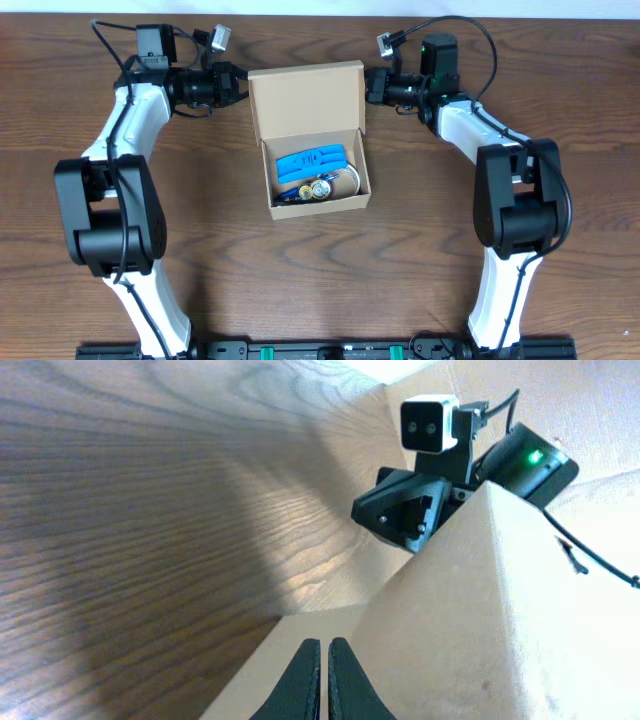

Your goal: Pack container

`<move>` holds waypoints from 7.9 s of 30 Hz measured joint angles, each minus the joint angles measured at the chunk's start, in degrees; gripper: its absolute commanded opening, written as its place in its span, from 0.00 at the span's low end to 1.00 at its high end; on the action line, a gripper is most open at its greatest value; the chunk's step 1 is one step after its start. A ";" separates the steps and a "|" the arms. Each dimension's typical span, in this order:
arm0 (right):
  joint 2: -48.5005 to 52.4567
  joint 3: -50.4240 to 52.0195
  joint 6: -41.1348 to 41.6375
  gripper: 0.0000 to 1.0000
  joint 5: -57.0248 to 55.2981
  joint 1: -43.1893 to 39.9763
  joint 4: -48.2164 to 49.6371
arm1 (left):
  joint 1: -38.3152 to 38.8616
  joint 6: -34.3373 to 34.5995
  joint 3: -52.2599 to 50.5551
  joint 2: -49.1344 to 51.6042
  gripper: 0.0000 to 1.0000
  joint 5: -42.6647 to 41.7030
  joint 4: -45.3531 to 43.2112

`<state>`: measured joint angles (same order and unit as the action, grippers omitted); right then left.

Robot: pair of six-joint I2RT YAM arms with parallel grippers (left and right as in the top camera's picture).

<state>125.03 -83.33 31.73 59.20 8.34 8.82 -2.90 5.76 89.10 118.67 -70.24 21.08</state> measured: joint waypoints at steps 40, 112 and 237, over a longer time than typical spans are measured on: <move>-32.39 -0.28 -32.81 0.02 -34.47 9.62 -62.99 | 5.07 -28.81 0.20 -24.94 0.06 27.69 53.46; -36.30 13.60 -29.33 0.01 -38.03 14.10 -55.89 | 17.05 -12.13 -25.42 -29.99 0.06 39.45 26.99; -108.59 66.97 -22.03 0.99 -59.71 25.51 -38.75 | 5.14 -5.73 -80.74 -117.98 0.95 52.65 4.22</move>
<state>16.45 -16.36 9.69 -0.51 33.85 -29.93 2.24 0.03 8.36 0.69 -17.58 25.30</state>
